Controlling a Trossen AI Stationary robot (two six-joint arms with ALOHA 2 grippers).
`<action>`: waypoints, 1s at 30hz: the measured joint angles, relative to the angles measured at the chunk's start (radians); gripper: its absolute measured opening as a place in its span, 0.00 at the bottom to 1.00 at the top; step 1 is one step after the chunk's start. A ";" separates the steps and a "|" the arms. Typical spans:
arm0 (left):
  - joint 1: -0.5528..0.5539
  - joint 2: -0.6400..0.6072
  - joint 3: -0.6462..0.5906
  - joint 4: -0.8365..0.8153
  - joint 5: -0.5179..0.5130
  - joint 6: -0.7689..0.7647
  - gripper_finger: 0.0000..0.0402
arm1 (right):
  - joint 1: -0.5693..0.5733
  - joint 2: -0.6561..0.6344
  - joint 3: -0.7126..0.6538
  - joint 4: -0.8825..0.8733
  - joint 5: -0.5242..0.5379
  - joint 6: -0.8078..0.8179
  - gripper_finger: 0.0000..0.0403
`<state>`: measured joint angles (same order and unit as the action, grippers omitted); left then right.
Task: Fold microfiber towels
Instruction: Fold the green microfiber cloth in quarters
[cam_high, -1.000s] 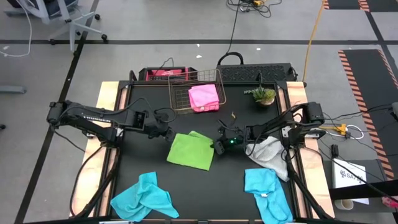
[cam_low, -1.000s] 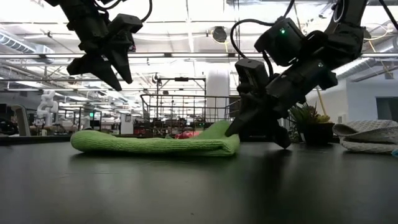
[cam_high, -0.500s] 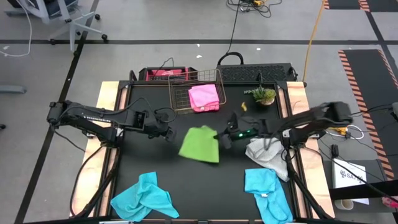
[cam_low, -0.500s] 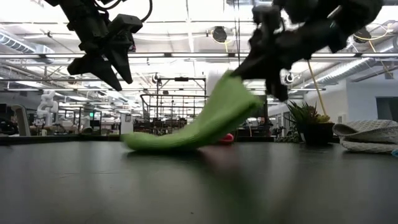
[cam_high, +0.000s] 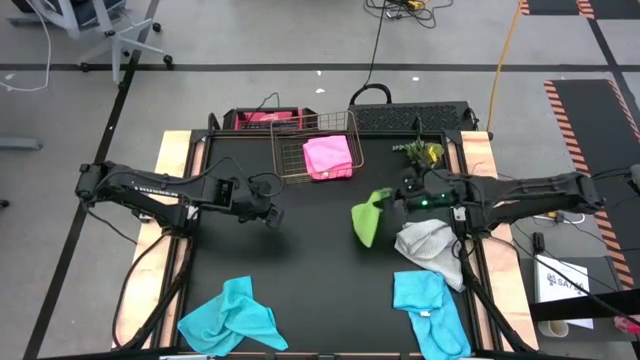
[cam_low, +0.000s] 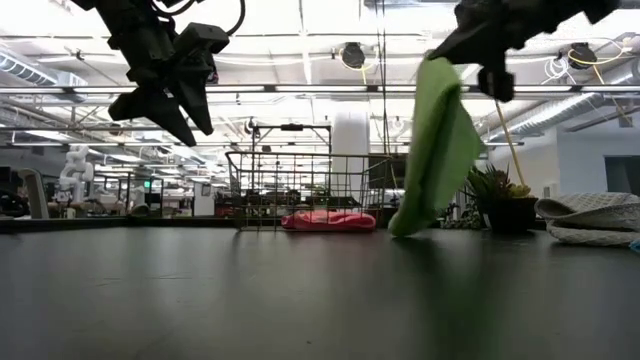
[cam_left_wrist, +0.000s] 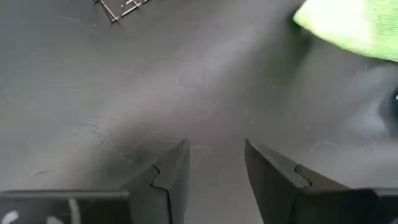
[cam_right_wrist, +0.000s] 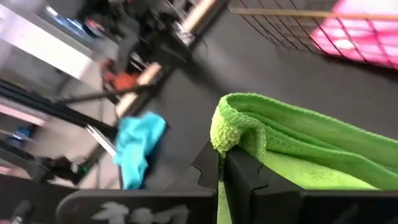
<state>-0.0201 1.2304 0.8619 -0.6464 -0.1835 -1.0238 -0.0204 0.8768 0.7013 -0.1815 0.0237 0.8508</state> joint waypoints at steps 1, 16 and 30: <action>0.000 0.000 0.000 0.000 0.000 0.000 0.38 | 0.000 -0.004 0.030 -0.073 -0.011 0.001 0.00; 0.000 0.000 0.000 0.000 0.000 -0.005 0.38 | 0.023 0.035 0.557 -0.823 -0.025 -0.066 0.00; 0.000 0.000 0.000 0.000 -0.001 -0.009 0.38 | 0.019 0.440 0.557 -0.787 -0.286 -0.150 0.00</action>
<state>-0.0202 1.2304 0.8619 -0.6460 -0.1844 -1.0325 -0.0010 1.3165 1.2587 -0.9682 -0.2620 0.7010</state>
